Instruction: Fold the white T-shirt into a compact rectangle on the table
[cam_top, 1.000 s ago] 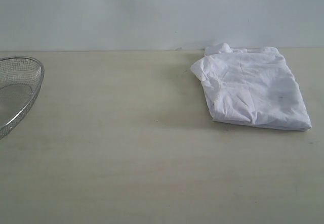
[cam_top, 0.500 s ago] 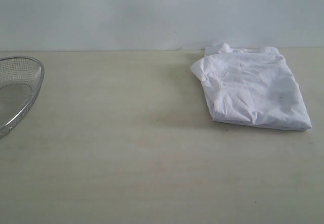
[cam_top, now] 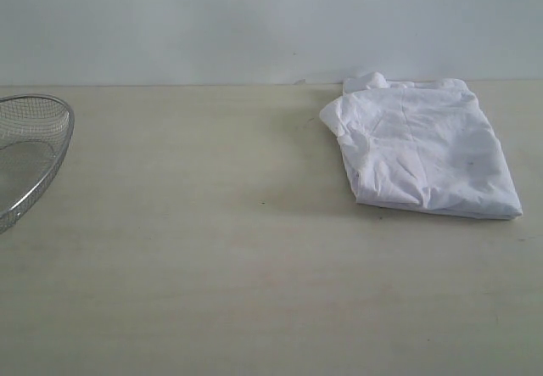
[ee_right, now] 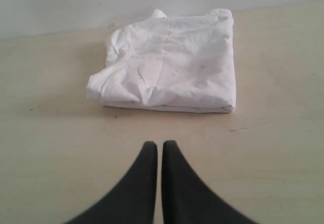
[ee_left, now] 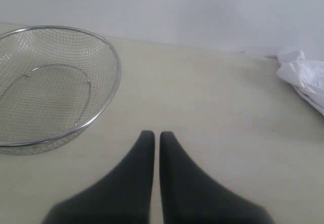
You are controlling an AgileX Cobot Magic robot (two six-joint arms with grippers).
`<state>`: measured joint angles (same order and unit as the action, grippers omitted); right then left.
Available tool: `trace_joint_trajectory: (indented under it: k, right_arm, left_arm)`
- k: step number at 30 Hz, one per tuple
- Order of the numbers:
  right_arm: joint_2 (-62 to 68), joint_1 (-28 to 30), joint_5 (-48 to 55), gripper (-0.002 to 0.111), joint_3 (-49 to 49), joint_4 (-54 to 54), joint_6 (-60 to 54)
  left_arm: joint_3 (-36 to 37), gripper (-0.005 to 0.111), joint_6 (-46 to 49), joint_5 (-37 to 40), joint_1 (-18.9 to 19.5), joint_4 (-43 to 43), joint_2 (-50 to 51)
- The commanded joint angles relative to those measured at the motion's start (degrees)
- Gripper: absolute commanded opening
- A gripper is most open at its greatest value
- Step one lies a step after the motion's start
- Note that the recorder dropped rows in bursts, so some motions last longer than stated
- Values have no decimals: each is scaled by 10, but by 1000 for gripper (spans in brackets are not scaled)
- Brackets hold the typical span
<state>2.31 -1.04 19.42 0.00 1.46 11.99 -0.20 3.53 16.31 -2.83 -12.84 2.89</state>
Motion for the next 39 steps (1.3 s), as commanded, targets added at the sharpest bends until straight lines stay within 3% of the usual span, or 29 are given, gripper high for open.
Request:
trace_joint_trajectory:
  k: [1, 39]
  right_arm:
    - [-4, -1, 1, 0, 0, 10, -9]
    - [-4, -1, -10, 0, 0, 8, -9]
  left_arm:
    - [2, 5, -5, 0, -3, 3, 3]
    - [2, 5, -5, 0, -3, 3, 3]
